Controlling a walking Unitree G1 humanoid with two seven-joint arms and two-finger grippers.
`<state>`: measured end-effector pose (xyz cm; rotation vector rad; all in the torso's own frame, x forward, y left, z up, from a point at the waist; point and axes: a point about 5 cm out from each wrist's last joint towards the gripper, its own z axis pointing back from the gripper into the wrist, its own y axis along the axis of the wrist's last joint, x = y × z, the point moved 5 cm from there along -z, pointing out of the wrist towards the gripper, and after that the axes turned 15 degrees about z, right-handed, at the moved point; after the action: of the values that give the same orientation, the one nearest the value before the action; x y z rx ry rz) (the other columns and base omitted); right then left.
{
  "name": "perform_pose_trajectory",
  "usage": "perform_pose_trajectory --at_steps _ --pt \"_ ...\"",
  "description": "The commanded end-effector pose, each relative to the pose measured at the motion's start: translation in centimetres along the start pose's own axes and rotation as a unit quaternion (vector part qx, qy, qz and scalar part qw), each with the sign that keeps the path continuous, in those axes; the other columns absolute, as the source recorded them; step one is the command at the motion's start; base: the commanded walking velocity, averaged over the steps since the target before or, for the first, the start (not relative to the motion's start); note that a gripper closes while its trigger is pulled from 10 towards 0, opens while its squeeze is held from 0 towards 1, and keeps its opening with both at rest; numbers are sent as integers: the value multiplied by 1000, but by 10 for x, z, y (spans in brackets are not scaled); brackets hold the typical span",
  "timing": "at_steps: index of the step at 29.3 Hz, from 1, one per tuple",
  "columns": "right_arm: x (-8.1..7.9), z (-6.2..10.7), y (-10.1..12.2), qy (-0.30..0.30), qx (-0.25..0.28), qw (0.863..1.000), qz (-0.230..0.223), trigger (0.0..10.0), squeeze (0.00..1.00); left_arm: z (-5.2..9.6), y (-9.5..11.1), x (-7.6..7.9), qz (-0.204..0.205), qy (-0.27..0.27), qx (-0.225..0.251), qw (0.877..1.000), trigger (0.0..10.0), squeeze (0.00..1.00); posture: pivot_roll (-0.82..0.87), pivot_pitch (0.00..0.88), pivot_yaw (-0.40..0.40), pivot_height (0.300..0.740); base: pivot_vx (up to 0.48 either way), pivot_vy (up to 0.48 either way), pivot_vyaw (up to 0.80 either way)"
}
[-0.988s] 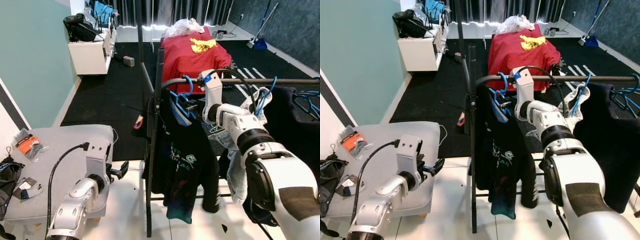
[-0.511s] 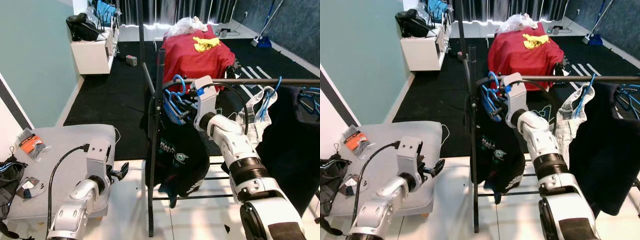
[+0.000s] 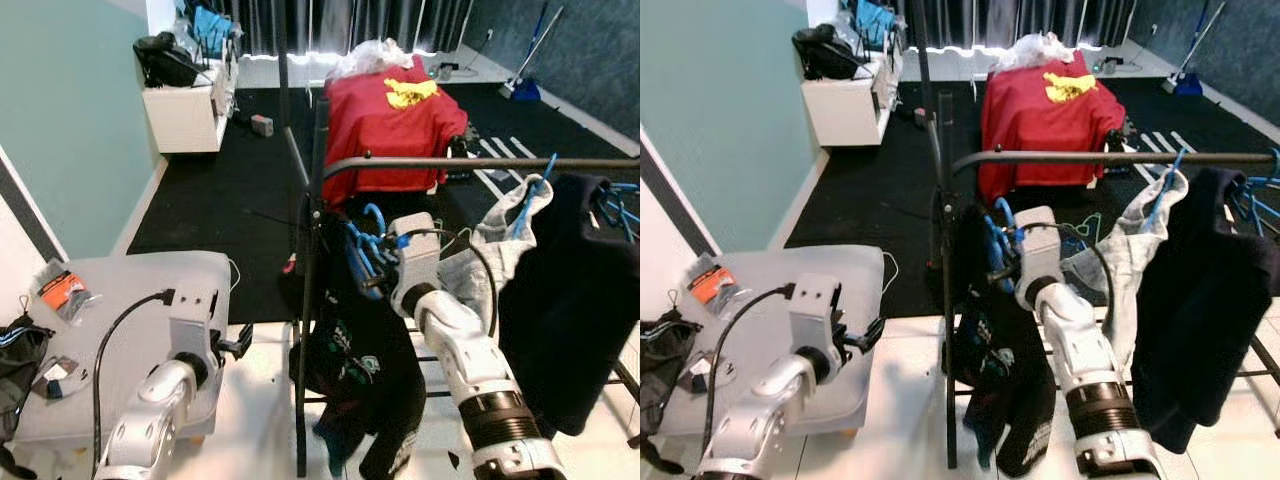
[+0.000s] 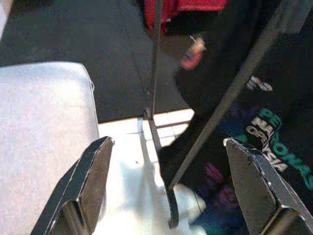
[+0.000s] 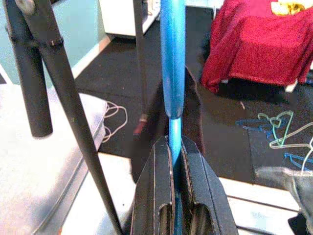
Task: Hang hanger
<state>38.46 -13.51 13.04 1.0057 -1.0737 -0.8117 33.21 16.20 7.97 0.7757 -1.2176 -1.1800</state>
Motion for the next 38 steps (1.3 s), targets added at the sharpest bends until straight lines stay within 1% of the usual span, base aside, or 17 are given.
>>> perform_pose_trajectory --at_steps 1,2,3,4,5,6,9,13,14,15,16,18,21,26,29,31,38 --pt "-1 1 0 0 2 1000 -13 0 0 1 2 -1 2 6 8 1000 10000 0 -44 0 -22 740 0 0 0" --pt "-4 4 -10 1 -10 999 -39 0 0 -2 5 -1 4 8 15 1000 10000 0 -60 0 -25 740 0 0 0" --pt "-4 4 -10 1 -10 999 -39 0 0 -2 5 -1 4 8 15 1000 10000 0 -60 0 -25 740 0 0 0" --pt "-7 5 -15 6 -12 997 -75 0 0 -6 7 0 9 9 17 1000 10000 0 -60 0 -34 740 0 0 0" --pt "-12 5 -19 19 -6 991 -131 0 0 -12 11 3 14 12 19 1000 10000 0 -42 0 -49 740 0 0 0" --pt "-12 5 -19 19 -6 991 -131 0 0 -12 11 3 14 12 19 1000 10000 0 -42 0 -49 740 0 0 0" --pt "-18 4 -25 23 -5 986 -162 0 0 -12 11 4 17 19 17 1000 10000 0 -29 0 -53 740 0 0 0" --pt "-19 3 -29 21 -11 985 -171 0 0 -11 11 2 18 23 16 999 10000 0 -28 0 -52 740 0 0 0" --pt "-25 1 -33 24 -23 987 -158 9529 0 -11 12 -1 13 31 17 999 10000 0 -42 0 -56 740 0 0 0" --pt "-25 1 -33 24 -23 987 -158 9529 0 -11 12 -1 13 31 17 999 10000 0 -42 0 -56 740 0 0 0" --pt "-27 1 -34 28 -28 988 -150 10000 0 -12 13 -1 7 33 22 999 10000 0 -42 0 -56 740 0 0 0" --pt "-31 3 -37 36 -36 988 -144 10000 0 -12 14 -1 0 37 28 999 10000 0 -20 0 -75 740 0 0 0" --pt "-31 3 -41 40 -43 989 -133 10000 0 -11 16 0 10 40 33 999 10000 0 -17 0 -78 740 0 0 0" --pt "-32 0 -38 48 -44 990 -128 10000 0 -14 15 2 16 33 30 999 10000 0 -65 0 -55 740 0 0 0" --pt "-30 3 -35 50 -36 988 -140 10000 0 -16 17 11 12 13 27 999 10000 0 -42 0 -71 740 0 0 0" --pt "-30 4 -36 50 -37 988 -144 10000 0 -16 17 13 9 10 25 1000 10000 0 -42 0 -71 740 0 0 0" --pt "-37 5 -40 59 -48 986 -148 10000 0 -14 19 9 18 22 22 999 10000 0 -51 0 -68 740 0 0 0"
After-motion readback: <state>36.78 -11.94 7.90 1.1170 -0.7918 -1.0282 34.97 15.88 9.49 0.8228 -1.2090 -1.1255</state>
